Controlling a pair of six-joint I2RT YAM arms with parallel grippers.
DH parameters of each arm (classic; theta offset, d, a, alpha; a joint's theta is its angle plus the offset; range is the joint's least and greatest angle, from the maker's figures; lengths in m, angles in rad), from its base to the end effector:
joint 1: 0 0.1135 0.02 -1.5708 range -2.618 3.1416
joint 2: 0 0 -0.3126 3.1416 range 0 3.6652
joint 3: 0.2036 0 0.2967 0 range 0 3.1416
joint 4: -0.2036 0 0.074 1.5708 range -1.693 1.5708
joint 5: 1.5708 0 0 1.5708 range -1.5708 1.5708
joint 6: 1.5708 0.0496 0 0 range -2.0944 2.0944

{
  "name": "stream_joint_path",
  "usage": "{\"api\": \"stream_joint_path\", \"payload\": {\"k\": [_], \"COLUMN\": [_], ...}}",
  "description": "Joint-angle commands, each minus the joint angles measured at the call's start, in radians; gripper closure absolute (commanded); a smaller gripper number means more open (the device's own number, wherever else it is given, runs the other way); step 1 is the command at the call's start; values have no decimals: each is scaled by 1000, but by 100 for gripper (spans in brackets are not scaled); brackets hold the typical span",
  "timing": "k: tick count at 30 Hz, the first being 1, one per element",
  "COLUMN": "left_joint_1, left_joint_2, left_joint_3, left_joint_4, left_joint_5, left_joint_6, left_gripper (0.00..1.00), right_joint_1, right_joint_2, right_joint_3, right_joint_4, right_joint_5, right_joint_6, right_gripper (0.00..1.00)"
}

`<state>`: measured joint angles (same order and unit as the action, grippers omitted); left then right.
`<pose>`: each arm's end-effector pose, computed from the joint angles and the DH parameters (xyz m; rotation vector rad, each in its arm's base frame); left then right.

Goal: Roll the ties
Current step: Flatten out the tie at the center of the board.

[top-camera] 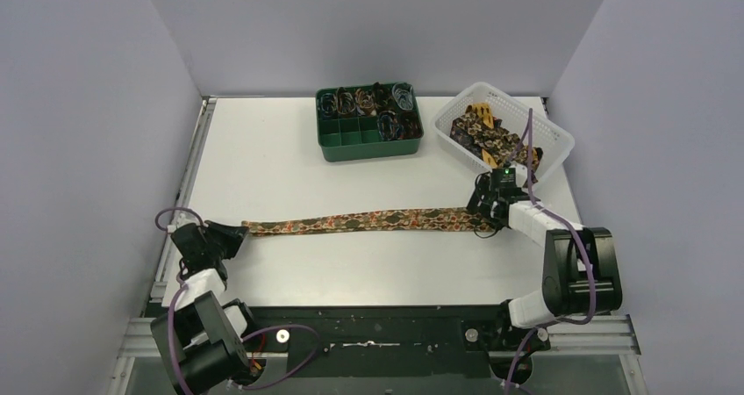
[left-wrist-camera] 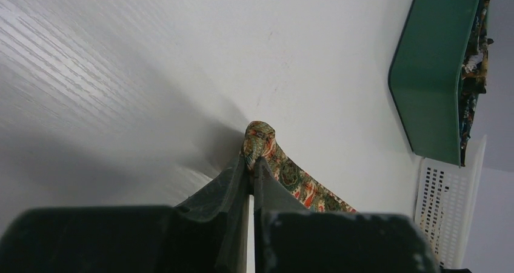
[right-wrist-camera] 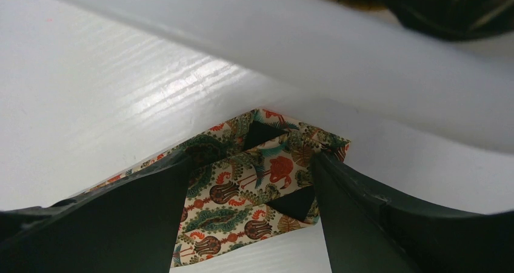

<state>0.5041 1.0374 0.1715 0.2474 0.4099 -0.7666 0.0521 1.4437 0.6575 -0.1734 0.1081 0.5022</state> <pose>0.1780 0.0756 0.1309 -1.1055 1.8932 -0.5964 0.2988 0.0102 0.1593 0.6052 2.4507 0.0865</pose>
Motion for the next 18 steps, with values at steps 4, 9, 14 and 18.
{"api": "stream_joint_path", "payload": {"k": [4, 9, 14, 18], "left_joint_1": [7, 7, 8, 4], "left_joint_2": [-7, -67, -162, -226], "left_joint_3": [-41, -81, -100, -112], "left_joint_4": [70, 53, -31, -43], "left_joint_5": [55, 61, 42, 67], "left_joint_6": [-35, -67, -69, -99], "left_gripper": [100, 100, 100, 100], "right_joint_1": [-11, -12, -33, -82], "right_joint_2": [62, 127, 217, 235], "right_joint_3": [95, 132, 211, 243], "right_joint_4": [24, 87, 89, 124], "right_joint_5": [79, 71, 75, 80], "right_joint_6": [-30, -67, -86, -122], "right_gripper": [26, 26, 26, 26]}}
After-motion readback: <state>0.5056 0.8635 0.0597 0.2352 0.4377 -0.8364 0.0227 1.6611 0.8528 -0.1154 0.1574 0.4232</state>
